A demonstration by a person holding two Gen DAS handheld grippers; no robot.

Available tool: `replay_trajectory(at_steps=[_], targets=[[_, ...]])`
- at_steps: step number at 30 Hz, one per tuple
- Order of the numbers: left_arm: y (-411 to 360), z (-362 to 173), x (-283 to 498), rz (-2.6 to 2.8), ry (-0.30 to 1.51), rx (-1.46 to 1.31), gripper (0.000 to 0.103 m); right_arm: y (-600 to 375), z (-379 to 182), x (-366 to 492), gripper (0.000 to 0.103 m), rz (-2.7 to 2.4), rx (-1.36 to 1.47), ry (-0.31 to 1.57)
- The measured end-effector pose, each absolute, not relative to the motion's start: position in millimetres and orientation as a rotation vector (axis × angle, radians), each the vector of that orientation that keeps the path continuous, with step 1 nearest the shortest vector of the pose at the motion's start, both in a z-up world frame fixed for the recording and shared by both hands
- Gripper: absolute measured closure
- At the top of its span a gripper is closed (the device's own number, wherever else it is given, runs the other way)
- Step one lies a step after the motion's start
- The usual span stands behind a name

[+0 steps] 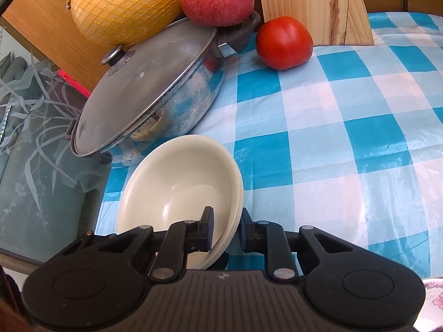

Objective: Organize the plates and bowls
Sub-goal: 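Reach the right gripper into the nested cream bowls and grip their rim, then lift the nested cream bowls with the right gripper toward the floral plate stack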

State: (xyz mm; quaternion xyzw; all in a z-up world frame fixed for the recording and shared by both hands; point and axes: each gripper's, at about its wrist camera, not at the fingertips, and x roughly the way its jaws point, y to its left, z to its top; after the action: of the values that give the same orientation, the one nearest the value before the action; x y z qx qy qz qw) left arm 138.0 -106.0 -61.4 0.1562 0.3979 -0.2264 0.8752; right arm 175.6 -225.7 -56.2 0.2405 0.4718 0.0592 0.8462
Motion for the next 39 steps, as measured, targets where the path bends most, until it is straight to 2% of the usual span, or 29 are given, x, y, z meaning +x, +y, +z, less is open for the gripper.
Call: replay_trajectory(at_steps=[39], targets=[[-101.0,-31.5,111.1,-0.467,0.724,0.322,0.024,-218.0,-17.3,144.9,0.086,0.132,0.461,0.902]])
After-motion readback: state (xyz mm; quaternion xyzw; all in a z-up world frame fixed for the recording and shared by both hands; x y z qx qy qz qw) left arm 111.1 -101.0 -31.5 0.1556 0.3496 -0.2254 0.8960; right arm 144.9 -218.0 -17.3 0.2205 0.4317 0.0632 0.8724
